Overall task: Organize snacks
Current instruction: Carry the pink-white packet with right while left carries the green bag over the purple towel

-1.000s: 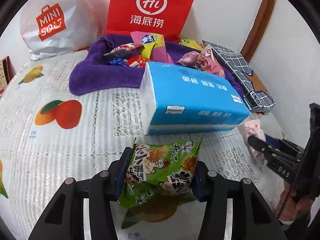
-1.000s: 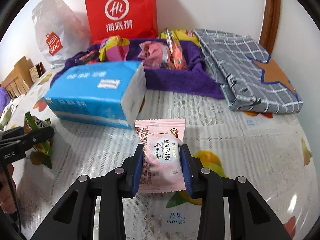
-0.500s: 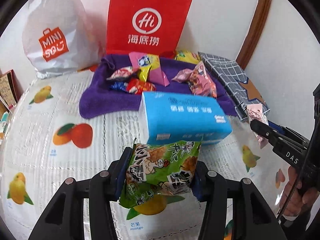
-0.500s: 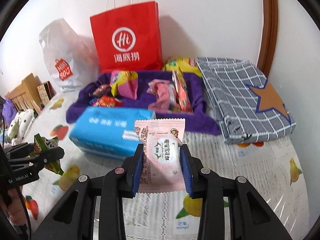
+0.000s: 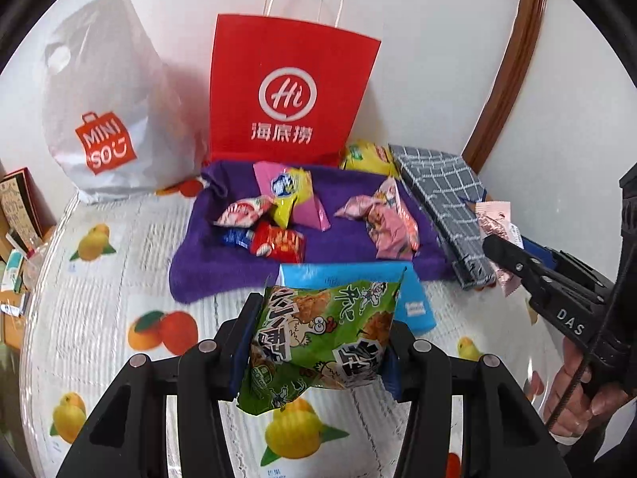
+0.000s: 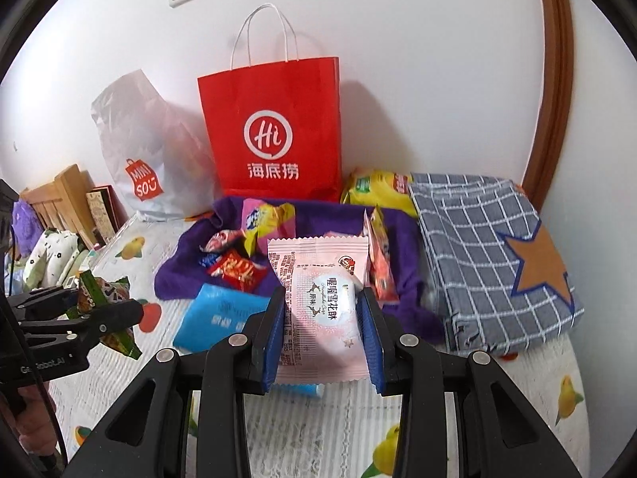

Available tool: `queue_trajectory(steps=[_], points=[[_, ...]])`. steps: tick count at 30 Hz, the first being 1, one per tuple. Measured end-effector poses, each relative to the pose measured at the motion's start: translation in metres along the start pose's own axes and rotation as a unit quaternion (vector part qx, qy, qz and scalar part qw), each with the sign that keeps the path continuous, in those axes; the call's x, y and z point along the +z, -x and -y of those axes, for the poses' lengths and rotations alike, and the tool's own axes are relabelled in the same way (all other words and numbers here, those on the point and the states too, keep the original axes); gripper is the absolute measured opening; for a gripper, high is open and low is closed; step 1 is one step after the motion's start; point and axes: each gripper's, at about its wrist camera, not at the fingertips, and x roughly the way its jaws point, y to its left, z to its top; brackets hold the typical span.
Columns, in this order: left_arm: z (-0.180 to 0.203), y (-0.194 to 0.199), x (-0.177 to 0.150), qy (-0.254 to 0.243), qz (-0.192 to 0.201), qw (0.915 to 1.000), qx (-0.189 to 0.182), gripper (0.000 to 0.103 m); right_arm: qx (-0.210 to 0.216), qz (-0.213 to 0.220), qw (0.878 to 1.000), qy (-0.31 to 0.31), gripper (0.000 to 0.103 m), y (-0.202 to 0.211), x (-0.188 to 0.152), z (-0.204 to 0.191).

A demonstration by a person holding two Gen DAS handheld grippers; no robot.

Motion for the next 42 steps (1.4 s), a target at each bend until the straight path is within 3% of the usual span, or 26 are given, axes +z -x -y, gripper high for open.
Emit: queue_trajectory(steps=[19, 42], points=[[-0.012, -0.008, 0.068, 0.009, 0.022, 0.9996, 0.014, 0.049, 0.007, 0.004, 1.0, -0.006, 0.036, -0.034, 0.065, 0.005], [-0.026, -0.062, 0.128, 0.008, 0.017, 0.9995, 0.027, 0.049, 0.024, 0.015, 0.999, -0.025, 0.036, -0.092, 0.118, 0.016]])
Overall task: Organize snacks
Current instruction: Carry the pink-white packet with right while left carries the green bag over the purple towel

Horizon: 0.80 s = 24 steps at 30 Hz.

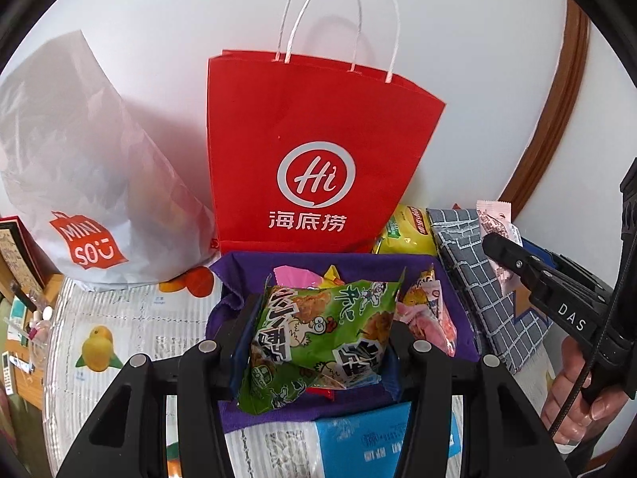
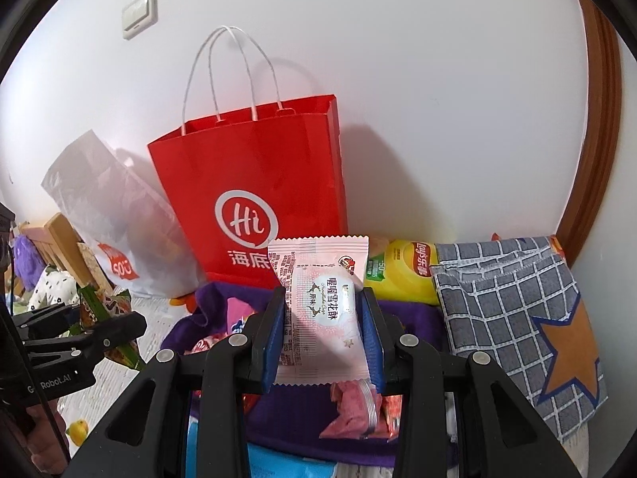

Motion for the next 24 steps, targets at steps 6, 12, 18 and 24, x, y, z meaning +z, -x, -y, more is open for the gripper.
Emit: queue_trajectory(steps=[6, 12, 18, 24], points=[[-0.003, -0.028, 0.001, 0.0, -0.021, 0.9998, 0.002, 0.049, 0.015, -0.024, 1.0, -0.009, 0.036, -0.032, -0.012, 0.009], [0.002, -0.051, 0.005, 0.002, -0.029, 0.9995, -0.013, 0.049, 0.013, -0.047, 0.999, 0.0, 0.036, -0.052, -0.017, 0.014], [0.013, -0.068, 0.006, -0.008, -0.034, 0.9992, -0.017, 0.049, 0.011, -0.061, 0.998, 0.005, 0.036, -0.062, -0.02, 0.021], [0.009, -0.087, -0.002, -0.002, -0.051, 0.9982, -0.032, 0.049, 0.006, -0.08, 0.997, 0.012, 0.036, -0.076, -0.026, 0.022]])
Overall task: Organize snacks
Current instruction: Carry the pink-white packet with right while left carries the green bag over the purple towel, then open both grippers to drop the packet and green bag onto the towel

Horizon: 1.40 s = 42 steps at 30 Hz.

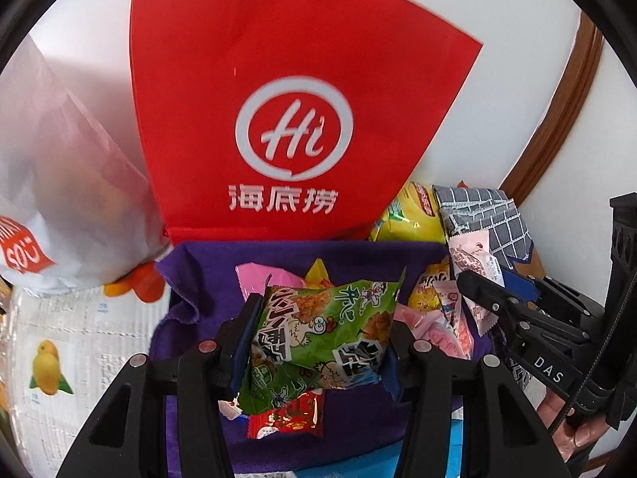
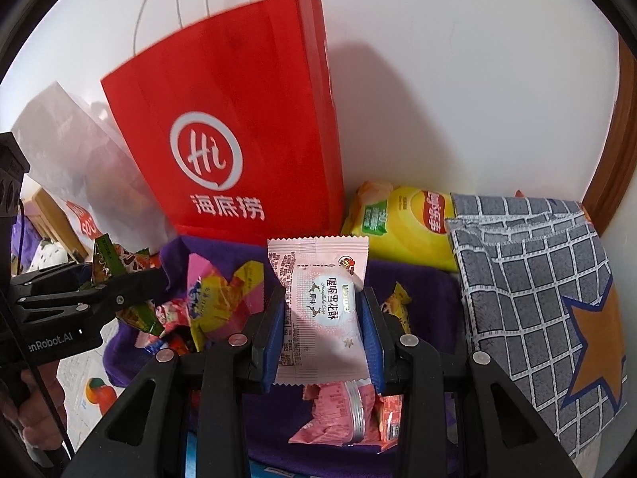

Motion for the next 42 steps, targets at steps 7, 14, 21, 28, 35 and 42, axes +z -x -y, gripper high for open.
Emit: queue_trajectory(steps=[7, 14, 21, 28, 35, 42], points=[[-0.006, -0.023, -0.002, 0.007, -0.033, 0.9994, -0.008, 0.049, -0.006, -0.038, 0.999, 0.001, 0.036, -0.029, -0.008, 0.001], [-0.005, -0.041, -0.006, 0.004, -0.057, 0.9984, -0.008, 0.049, -0.012, -0.063, 0.998, 0.001, 0.036, -0.044, -0.013, 0.002], [-0.007, -0.05, -0.009, 0.003, -0.074, 0.9973, -0.004, 0.049, -0.019, -0.081, 0.997, 0.002, 0.036, -0.056, -0.016, 0.005], [-0.006, -0.052, -0.009, -0.008, -0.078, 0.9969, 0.0, 0.05, -0.017, -0.083, 0.996, 0.003, 0.037, -0.061, -0.018, 0.005], [-0.006, -0.053, -0.009, -0.011, -0.082, 0.9966, -0.002, 0.05, -0.019, -0.079, 0.997, 0.005, 0.037, -0.061, -0.018, 0.004], [-0.002, -0.053, -0.007, -0.016, -0.084, 0.9963, 0.001, 0.051, -0.019, -0.076, 0.997, 0.018, 0.04, -0.056, -0.016, -0.002]])
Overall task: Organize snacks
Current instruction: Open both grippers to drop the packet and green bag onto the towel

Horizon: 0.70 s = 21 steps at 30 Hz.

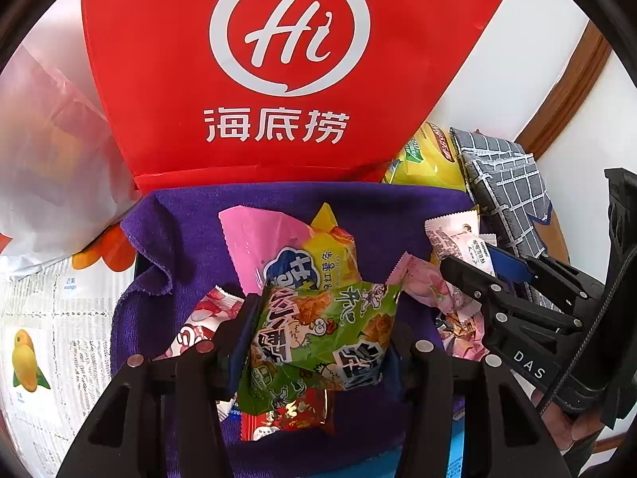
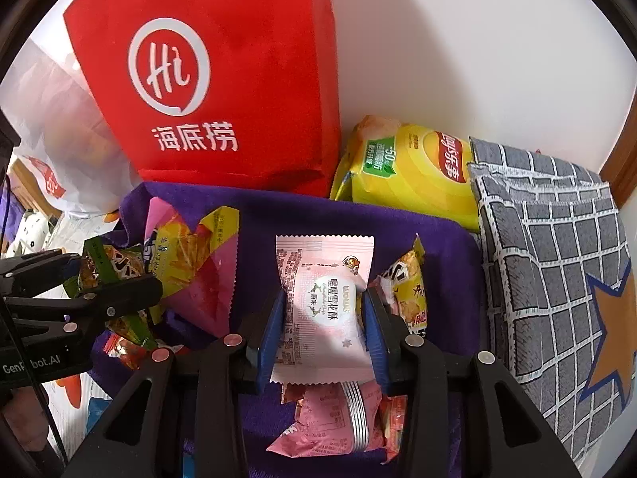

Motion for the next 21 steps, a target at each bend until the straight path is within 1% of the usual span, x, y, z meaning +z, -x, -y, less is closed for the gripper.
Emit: queue_trajectory(steps=[3, 5, 8, 11, 14, 21], points=[[0.001, 0.002, 0.0, -0.001, -0.001, 1.0, 0.008, 0.053, -0.003, 0.006, 1.0, -0.002, 0.041, 0.003, 0.002, -0.001], [0.002, 0.005, 0.001, 0.002, 0.0, 0.9999, 0.015, 0.06, -0.005, 0.007, 1.0, -0.003, 0.044, 0.004, 0.003, -0.002], [0.001, 0.012, 0.001, 0.001, 0.004, 0.9999, 0.013, 0.065, -0.005, 0.01, 1.0, -0.003, 0.046, 0.008, 0.004, -0.003], [0.0, 0.018, 0.001, 0.001, 0.009, 0.9999, 0.014, 0.067, -0.008, 0.012, 1.0, -0.006, 0.052, 0.013, 0.004, -0.004], [0.0, 0.025, 0.001, 0.001, 0.013, 0.9998, 0.014, 0.067, -0.011, 0.014, 1.0, -0.006, 0.055, 0.019, 0.005, -0.007], [0.005, 0.038, 0.0, -0.005, 0.018, 0.9998, 0.009, 0.067, -0.022, 0.025, 0.999, -0.002, 0.056, 0.039, 0.006, -0.015]])
